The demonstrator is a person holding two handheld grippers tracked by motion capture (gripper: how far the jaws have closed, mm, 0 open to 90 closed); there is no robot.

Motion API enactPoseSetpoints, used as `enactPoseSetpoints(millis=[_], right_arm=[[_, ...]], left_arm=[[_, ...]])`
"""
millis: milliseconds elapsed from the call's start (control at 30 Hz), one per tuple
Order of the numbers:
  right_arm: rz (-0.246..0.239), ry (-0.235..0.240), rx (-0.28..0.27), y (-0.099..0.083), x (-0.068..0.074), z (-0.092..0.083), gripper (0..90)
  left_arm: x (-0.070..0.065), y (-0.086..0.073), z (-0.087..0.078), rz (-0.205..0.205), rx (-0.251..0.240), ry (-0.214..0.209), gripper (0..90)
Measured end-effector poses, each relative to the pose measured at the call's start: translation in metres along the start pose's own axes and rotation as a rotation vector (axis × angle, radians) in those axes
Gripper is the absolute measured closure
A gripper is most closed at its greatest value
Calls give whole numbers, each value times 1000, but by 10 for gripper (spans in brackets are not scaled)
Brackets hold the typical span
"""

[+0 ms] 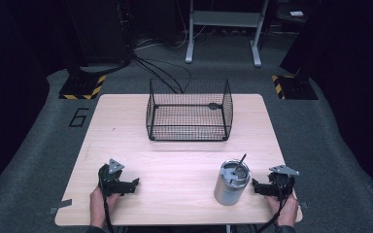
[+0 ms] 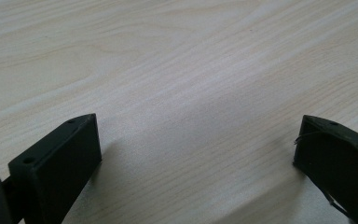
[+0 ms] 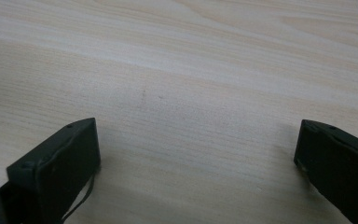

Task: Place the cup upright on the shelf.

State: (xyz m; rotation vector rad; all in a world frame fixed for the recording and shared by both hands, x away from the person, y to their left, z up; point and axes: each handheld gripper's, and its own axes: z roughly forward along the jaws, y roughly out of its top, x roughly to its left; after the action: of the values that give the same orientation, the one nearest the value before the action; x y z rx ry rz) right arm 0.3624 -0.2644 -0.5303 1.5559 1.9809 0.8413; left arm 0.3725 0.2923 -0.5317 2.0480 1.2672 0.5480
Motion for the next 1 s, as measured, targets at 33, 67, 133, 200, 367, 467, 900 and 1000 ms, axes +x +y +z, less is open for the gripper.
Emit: enactPoseSetpoints(millis=[33, 67, 133, 200, 367, 467, 900, 1000], right_arm=[[-1, 1, 1, 0, 0, 0, 0], [-5, 2, 0, 0, 0, 0, 0], [-7, 9, 0, 0, -1, 0, 0], [-11, 10, 2, 1, -1, 1, 0], [-7, 17, 9, 1, -1, 1, 0], [-12, 17, 1, 2, -2, 2, 0], [10, 22, 26, 6, -6, 0, 0], [11, 59, 22, 5, -10, -5, 0]], left_arm=[[0, 0, 0, -4, -1, 2, 3], [0, 0, 0, -4, -2, 2, 3], [-1, 0, 0, -9, -3, 2, 3], [-1, 0, 0, -8, -2, 2, 3], [0, 0, 0, 2, -1, 4, 3], [0, 0, 0, 1, -1, 4, 3], [0, 0, 0, 4, 0, 4, 3], [0, 0, 0, 3, 0, 3, 3]])
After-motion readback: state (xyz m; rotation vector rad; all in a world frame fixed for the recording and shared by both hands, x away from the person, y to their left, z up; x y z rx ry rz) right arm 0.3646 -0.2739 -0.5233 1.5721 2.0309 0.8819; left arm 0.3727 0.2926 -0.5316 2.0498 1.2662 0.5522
